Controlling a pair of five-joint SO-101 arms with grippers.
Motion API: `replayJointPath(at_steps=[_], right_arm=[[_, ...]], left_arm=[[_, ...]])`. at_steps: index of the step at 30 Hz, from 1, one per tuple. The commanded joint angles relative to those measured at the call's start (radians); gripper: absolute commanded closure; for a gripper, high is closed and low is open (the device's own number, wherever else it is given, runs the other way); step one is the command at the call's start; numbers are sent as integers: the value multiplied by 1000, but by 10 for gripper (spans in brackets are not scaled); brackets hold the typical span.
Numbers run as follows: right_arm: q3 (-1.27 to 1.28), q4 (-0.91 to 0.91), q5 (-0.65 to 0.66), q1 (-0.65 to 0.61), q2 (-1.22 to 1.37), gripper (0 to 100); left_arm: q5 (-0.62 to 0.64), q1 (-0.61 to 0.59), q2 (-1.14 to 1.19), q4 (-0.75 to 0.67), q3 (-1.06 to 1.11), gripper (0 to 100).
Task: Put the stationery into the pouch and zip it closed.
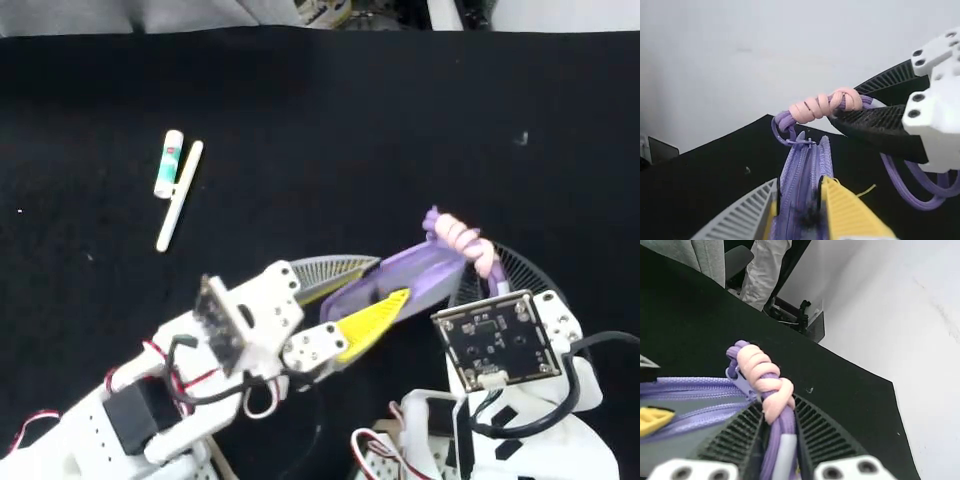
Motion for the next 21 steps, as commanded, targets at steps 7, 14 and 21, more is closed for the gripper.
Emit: replayJointPath(at_steps=[7,14,21], right_arm=[[1,-17,12,-11,25,988],[1,-17,12,-14,25,988],[1,-15,12,-12,25,988]], left_arm=[[0,-363,95,232,-377,847],[2,-711,250,390,-596,848],[2,-866,588,400,-650,848]])
